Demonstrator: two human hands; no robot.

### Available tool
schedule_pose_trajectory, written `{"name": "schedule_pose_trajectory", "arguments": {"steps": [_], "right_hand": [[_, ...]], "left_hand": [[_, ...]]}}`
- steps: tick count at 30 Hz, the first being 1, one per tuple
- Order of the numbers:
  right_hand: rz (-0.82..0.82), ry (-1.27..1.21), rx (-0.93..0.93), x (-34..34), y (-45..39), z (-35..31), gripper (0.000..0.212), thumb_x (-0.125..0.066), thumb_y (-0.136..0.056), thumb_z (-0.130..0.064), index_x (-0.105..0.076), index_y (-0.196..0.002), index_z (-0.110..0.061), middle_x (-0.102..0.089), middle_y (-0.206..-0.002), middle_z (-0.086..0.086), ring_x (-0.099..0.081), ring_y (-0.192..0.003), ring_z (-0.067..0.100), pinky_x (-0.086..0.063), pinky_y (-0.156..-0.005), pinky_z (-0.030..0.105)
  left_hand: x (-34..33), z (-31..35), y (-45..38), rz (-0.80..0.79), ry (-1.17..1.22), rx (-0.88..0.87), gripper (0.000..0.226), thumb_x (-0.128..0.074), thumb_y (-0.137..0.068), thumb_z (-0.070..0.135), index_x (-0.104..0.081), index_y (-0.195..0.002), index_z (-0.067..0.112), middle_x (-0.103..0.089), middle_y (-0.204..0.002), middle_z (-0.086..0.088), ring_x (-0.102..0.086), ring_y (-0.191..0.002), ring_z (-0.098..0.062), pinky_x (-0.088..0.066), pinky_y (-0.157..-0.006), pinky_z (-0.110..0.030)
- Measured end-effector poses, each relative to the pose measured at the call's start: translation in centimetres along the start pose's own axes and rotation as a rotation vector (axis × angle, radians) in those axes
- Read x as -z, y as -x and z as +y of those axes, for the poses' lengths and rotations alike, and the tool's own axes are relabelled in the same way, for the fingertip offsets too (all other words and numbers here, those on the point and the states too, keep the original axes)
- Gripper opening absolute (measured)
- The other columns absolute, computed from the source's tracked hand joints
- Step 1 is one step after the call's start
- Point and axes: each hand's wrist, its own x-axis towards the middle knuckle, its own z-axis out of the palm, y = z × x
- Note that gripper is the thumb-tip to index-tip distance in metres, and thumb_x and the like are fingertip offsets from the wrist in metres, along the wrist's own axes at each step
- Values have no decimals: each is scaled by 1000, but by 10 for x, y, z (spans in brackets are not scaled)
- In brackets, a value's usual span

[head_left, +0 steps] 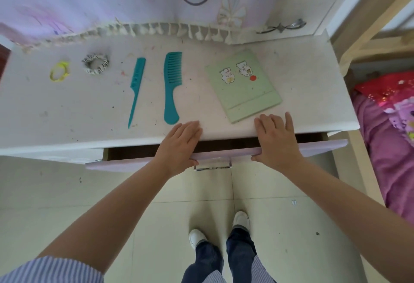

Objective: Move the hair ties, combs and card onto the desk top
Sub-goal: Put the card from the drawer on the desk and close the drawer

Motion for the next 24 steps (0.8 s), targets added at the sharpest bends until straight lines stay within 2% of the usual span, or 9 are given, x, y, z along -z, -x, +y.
{"name": "schedule_pose_trajectory", "arguments": {"steps": [2, 4, 9, 10, 12, 14, 20, 22, 24], "right_hand": [[-50, -59, -6, 3, -2, -3, 97, -93, -25, -38, -65, -104, 9, -68, -107, 26, -65, -101, 41, -49, -87, 62], [-54, -126, 23, 2, -4, -1, 97, -93, -40, -30, -55, -117, 14, -55, -127, 33, -51, -120, 47, -41, -98, 61], [-81, -111, 84, -5, -7, 6, 94, -93, -13, -40, -71, -89, 11, -74, -92, 26, -72, -85, 41, -60, -65, 51], [-63, -86, 102, -4, -9, 6, 89, -93, -13, -42, -72, -85, 8, -76, -88, 23, -73, -81, 38, -61, -63, 46], [-11, -80, 118, -4, -14, 5, 75, -93, -15, -41, -73, -74, 3, -76, -77, 18, -74, -72, 33, -62, -59, 36], [18, -103, 122, -4, -17, 6, 67, -92, -17, -41, -70, -65, -1, -74, -70, 14, -72, -65, 29, -60, -57, 29], [182, -187, 59, -11, -13, 3, 65, -94, -19, -30, -68, -68, 3, -72, -69, 17, -71, -67, 33, -60, -60, 32], [212, -235, 52, -12, -14, 5, 64, -94, -23, -25, -68, -73, 6, -71, -74, 20, -70, -71, 36, -60, -65, 36], [152, -306, 58, -11, -10, 5, 61, -93, -31, -21, -67, -78, 9, -71, -80, 24, -69, -77, 39, -60, -70, 41]], "left_hand": [[-5, 2, -4, -68, 78, 46, 88, -66, -83, 36, -14, -147, 7, -8, -159, -12, -6, -147, -24, -7, -120, -33], [-11, 3, -6, -74, 147, 91, 87, -66, -84, 33, -12, -148, 11, -4, -160, -8, -3, -147, -21, -7, -120, -31], [-10, 2, -7, 5, 177, 126, 81, -78, -72, 28, -37, -140, 11, -28, -155, -7, -28, -142, -23, -32, -113, -34], [-6, 1, -8, 38, 171, 116, 77, -83, -65, 24, -48, -132, 8, -41, -148, -11, -41, -135, -26, -43, -105, -35], [-1, -2, -11, 138, 139, 54, 67, -94, -39, 18, -70, -99, 4, -71, -114, -16, -70, -99, -28, -61, -71, -31], [6, -4, -13, 179, 77, 8, 60, -96, -23, 19, -74, -77, 6, -78, -87, -10, -74, -69, -23, -58, -49, -22], [7, 1, -10, 165, 100, 0, 57, -96, -23, 18, -74, -74, 5, -78, -84, -10, -74, -69, -24, -58, -51, -23], [9, 2, -11, 180, 139, 15, 53, -96, -32, 26, -73, -74, 3, -77, -83, -12, -74, -71, -26, -60, -55, -27], [9, 7, -12, 210, 162, 40, 47, -92, -49, 29, -72, -77, -1, -76, -86, -17, -74, -77, -31, -60, -64, -36]]}}
